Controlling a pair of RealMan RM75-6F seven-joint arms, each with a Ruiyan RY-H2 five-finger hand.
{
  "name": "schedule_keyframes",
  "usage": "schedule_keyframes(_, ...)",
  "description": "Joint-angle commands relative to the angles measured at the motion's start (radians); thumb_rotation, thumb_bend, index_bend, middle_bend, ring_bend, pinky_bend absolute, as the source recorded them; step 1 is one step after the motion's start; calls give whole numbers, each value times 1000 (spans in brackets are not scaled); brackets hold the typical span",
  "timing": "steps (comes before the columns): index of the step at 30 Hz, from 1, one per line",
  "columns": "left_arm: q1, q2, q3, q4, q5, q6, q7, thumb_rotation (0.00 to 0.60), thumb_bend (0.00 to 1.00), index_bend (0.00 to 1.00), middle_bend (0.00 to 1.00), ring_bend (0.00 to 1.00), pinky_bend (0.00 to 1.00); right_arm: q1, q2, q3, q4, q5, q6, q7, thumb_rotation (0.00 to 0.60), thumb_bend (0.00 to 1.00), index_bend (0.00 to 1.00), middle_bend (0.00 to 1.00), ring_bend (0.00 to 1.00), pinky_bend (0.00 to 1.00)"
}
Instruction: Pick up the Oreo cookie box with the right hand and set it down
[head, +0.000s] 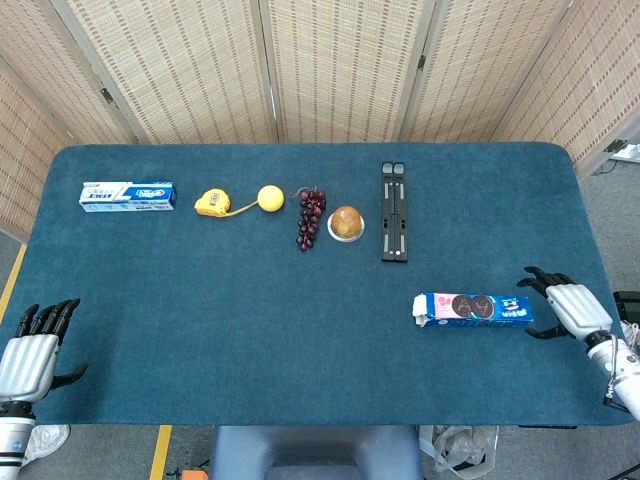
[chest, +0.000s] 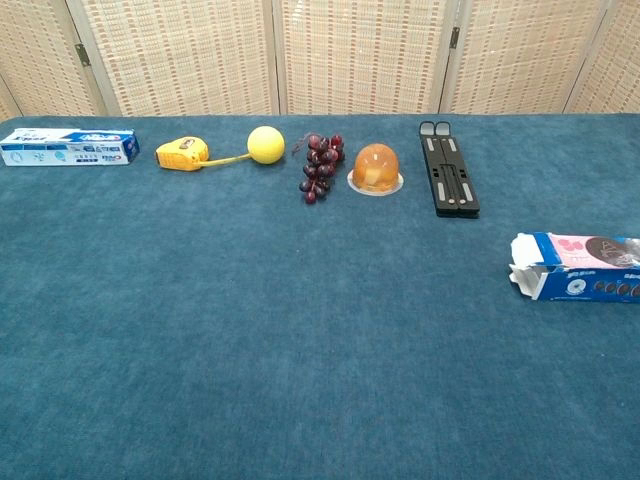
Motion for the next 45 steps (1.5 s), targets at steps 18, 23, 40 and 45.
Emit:
schedule_keyframes(18,-3,0,2,0,-7,-4,1,600,230,0,140,139,5,46,-48,-13,41,40,-75,-40,600,218,280,123,180,145)
schedule_keyframes(23,-2,1,3,-1,-6,-1,-2,600,230,0,139,138,5,56,-52,-13,38,52,-93,-55,600,218,299,135,191,150)
schedule_keyframes(40,-4,-1,3,2,-8,-3,0,600,229,0,140,139,5,51,-69,2,41,95,-84,-113,600,218,471,262,276,216)
schedule_keyframes(45,-4,-1,4,1,-8,-1,1,600,230,0,140,139,5,50,-57,7,22,96,-67,-112,600,217,473,263,277,218)
